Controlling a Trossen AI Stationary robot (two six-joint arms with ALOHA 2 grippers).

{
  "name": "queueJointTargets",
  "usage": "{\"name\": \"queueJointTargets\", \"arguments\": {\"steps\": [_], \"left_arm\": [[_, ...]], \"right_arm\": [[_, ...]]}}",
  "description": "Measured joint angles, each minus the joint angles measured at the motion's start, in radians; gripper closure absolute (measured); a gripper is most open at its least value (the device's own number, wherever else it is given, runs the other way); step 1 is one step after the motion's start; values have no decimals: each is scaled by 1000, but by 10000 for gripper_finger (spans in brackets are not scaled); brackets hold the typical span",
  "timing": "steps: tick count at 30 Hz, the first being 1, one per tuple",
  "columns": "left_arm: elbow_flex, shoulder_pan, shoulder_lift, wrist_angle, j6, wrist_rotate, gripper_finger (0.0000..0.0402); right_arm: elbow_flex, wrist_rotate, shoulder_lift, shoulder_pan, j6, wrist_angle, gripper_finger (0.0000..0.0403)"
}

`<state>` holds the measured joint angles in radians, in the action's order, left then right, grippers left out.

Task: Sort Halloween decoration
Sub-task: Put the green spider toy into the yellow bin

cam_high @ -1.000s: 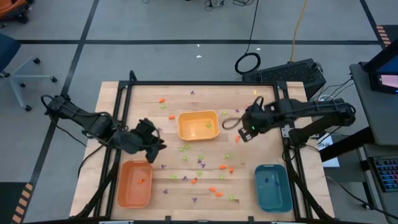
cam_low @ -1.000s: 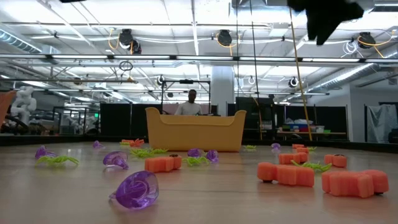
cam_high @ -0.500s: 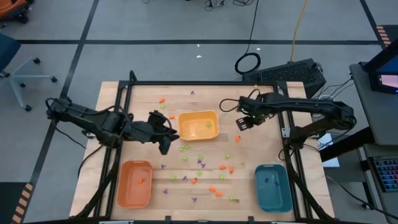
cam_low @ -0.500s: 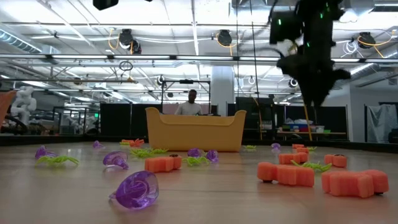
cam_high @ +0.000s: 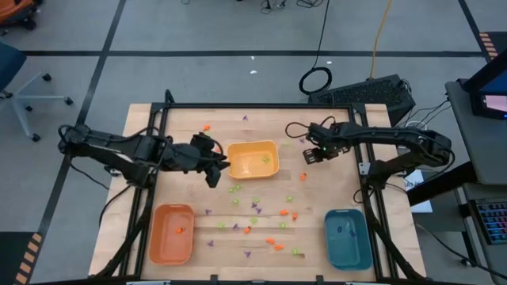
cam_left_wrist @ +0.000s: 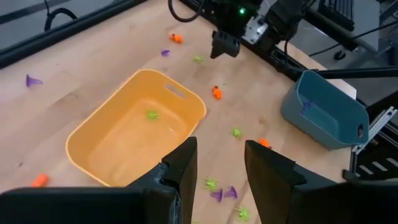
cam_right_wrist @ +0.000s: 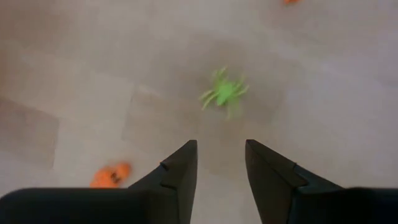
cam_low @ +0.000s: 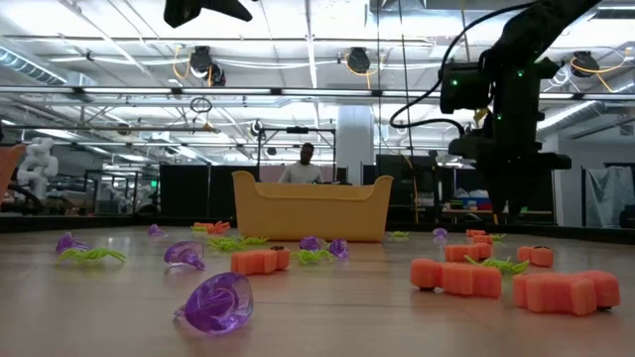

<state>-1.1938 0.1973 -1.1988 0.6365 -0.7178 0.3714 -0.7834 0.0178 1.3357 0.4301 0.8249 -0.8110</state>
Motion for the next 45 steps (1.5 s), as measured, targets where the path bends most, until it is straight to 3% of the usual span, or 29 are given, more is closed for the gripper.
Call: {"name": "queueJointTargets", "arguments": {"steps": [9,18,24,31,45], "left_arm": [[0,-40,0,0,1,-14,270],[0,-33,0,0,-9,-66,270],[0,-34,0,0,-5,-65,270],[0,-41,0,1,26,-59,270],[0,-46,0,2,45,-53,270]], "right_arm": [[0,-9,85,71,-91,90,211],[0,-22,162,66,-138,99,205],[1,-22,168,66,-157,124,229],[1,-72,167,66,-138,118,281],[1,-70,167,66,-141,119,374]]}}
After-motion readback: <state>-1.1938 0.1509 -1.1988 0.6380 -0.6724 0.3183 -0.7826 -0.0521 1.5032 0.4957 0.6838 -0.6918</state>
